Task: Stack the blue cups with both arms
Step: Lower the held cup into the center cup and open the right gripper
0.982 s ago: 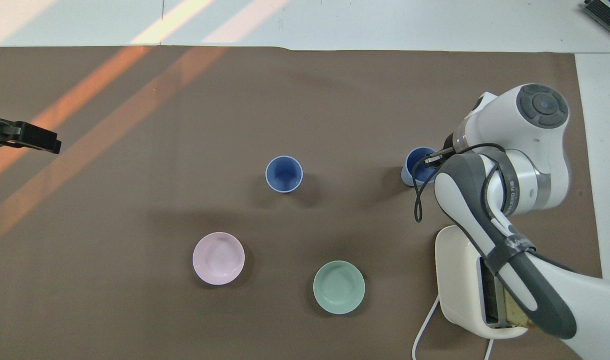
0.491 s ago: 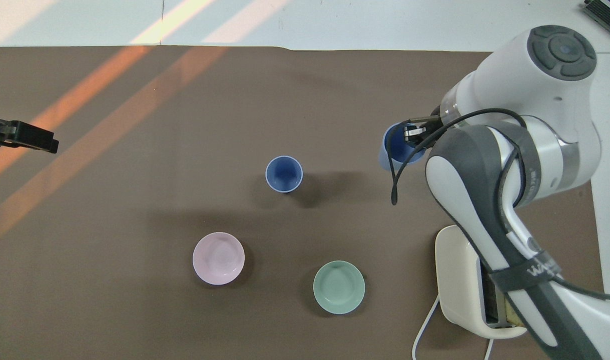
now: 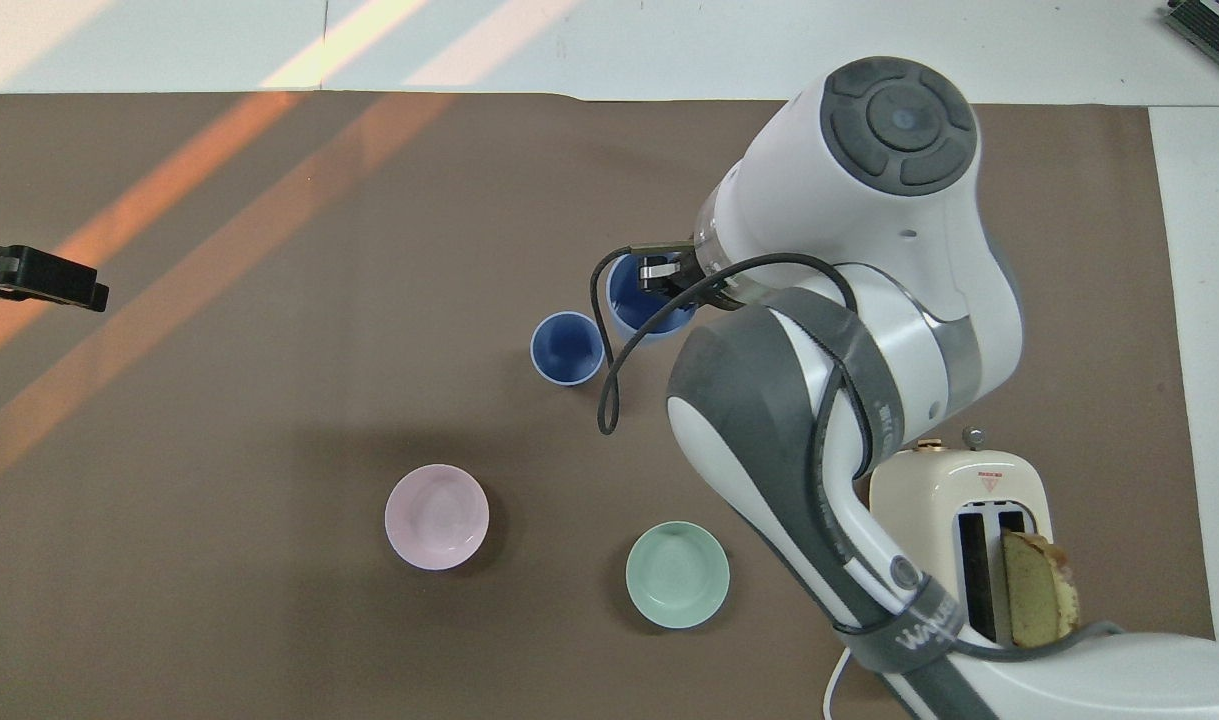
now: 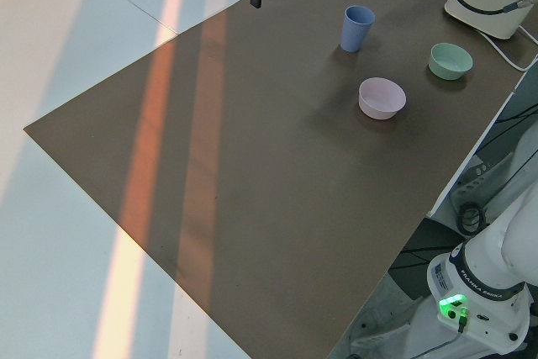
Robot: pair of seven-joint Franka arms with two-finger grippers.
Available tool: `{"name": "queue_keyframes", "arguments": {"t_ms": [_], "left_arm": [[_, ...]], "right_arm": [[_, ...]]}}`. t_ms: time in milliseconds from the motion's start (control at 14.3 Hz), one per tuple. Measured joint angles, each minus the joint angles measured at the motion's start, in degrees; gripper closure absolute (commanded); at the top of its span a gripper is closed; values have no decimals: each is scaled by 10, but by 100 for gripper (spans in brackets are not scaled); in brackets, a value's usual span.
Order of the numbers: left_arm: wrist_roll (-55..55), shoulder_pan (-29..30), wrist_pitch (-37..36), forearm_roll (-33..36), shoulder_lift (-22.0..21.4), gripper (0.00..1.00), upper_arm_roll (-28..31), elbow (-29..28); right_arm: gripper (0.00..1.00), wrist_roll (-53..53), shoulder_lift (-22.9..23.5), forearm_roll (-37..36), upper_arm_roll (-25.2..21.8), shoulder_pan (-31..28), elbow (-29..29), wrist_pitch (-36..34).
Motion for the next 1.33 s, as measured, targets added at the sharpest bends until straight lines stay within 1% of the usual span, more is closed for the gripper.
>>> {"name": "queue_keyframes", "arguments": {"t_ms": [210,491,841,1332], "left_arm": [[0,0,-1,-10,-2,0,8,0],[0,1,-1,-11,-3,0,10,-1],[0,1,-1,-11,-3,0,10,-1],[0,2,-1,-11,-3,0,10,-1]], "right_arm": [[100,27,1,0,1,24,6,-2],[100,28,12,0,1,39,6,6],[100,28,32,0,1,40,2,43],[100,28,41,-2,1,46,-29,74]]}}
